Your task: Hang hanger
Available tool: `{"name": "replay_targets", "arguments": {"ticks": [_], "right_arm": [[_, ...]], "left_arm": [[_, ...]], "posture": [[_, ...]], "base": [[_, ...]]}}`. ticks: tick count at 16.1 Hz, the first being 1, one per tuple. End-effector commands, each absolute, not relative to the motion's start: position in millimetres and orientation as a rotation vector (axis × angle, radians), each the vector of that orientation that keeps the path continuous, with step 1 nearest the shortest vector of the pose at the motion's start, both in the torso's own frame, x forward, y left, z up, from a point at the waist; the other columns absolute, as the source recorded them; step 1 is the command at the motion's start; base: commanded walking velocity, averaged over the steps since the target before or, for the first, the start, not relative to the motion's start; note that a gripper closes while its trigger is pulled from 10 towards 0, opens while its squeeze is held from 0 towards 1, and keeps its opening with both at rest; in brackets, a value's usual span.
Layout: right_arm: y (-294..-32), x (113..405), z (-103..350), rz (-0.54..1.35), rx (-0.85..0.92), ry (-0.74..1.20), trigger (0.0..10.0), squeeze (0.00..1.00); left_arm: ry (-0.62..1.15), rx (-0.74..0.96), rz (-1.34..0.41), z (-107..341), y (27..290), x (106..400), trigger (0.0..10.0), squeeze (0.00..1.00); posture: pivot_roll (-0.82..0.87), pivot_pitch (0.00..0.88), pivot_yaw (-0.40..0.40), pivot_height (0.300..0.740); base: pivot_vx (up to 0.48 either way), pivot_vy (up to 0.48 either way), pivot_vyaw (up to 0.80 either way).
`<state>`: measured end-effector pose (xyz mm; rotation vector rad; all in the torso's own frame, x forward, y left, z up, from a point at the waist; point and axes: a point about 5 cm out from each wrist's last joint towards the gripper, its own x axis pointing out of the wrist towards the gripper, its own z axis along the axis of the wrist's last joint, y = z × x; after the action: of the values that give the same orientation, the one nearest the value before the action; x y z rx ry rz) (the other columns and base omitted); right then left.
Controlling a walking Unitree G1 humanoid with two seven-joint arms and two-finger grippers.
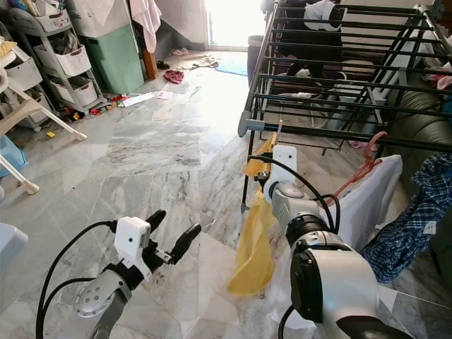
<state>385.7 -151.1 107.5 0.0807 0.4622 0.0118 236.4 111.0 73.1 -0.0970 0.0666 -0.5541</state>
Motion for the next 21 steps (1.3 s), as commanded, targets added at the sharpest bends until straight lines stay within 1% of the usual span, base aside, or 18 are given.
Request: {"name": "replay_targets", "arguments": {"ticks": [1, 8, 9, 10, 11, 12, 13, 18, 21], "right_arm": [[-154.3, 384.8, 105.8, 0.002, 0.084, 0.476, 10.0, 0.3], [-158.1, 387.3, 111.2, -0.012, 0.085, 0.455, 10.0, 0.29], [-159.3, 387.8, 112.2, -0.014, 0.087, 0.451, 10.0, 0.24], [-160.8, 388.5, 113.9, -0.015, 0.086, 0.444, 10.0, 0.32], [-160.9, 389.3, 115.7, -0.008, 0.089, 0.436, 10.0, 0.33], [-162.3, 389.7, 116.5, -0.014, 0.088, 0.435, 10.0, 0.98], [-163.9, 390.3, 118.2, -0.019, 0.102, 0.429, 10.0, 1.0], [-162.4, 395.7, 130.5, -0.024, 0.128, 0.36, 10.0, 1.0], [-161.9, 395.2, 129.9, -0.031, 0.146, 0.343, 10.0, 1.0]], "left_arm": [[0.067, -0.08, -0.556, 74.9, 110.4, 235.9, 10.0, 0.0], [0.077, -0.082, -0.545, 72.9, 110.7, 234.5, 10.0, 0.0], [0.079, -0.082, -0.545, 72.8, 110.1, 234.9, 10.0, 0.0], [0.08, -0.081, -0.544, 72.5, 109.5, 235.7, 10.0, 0.0], [0.08, -0.081, -0.543, 72.4, 109.4, 236.2, 10.0, 0.0], [0.081, -0.08, -0.543, 72.2, 109.5, 236.3, 10.0, 0.0], [0.082, -0.079, -0.543, 72.1, 109.6, 236.2, 10.0, 0.0], [0.078, -0.079, -0.55, 73.3, 112.0, 236.8, 10.0, 0.0], [0.076, -0.077, -0.554, 73.8, 113.4, 238.2, 10.0, 0.0]], "posture": [[0.04, 0.015, -0.001, 0.74], [0.04, 0.015, 0.001, 0.74], [0.04, 0.015, 0.0, 0.74], [0.04, 0.015, 0.001, 0.74], [0.04, 0.015, 0.002, 0.74], [0.04, 0.014, 0.003, 0.74], [0.04, 0.014, 0.003, 0.74], [0.04, 0.0, 0.003, 0.74], [0.04, 0.0, 0.009, 0.74]], "base": [[0.0, 0.0, 0.0], [0.0, 0.0, 0.0], [0.0, 0.0, 0.0], [0.0, 0.0, 0.0], [0.0, 0.0, 0.0], [0.0, 0.0, 0.0], [0.0, 0.0, 0.0], [0.0, 0.0, 0.0], [0.0, 0.0, 0.0]]}}
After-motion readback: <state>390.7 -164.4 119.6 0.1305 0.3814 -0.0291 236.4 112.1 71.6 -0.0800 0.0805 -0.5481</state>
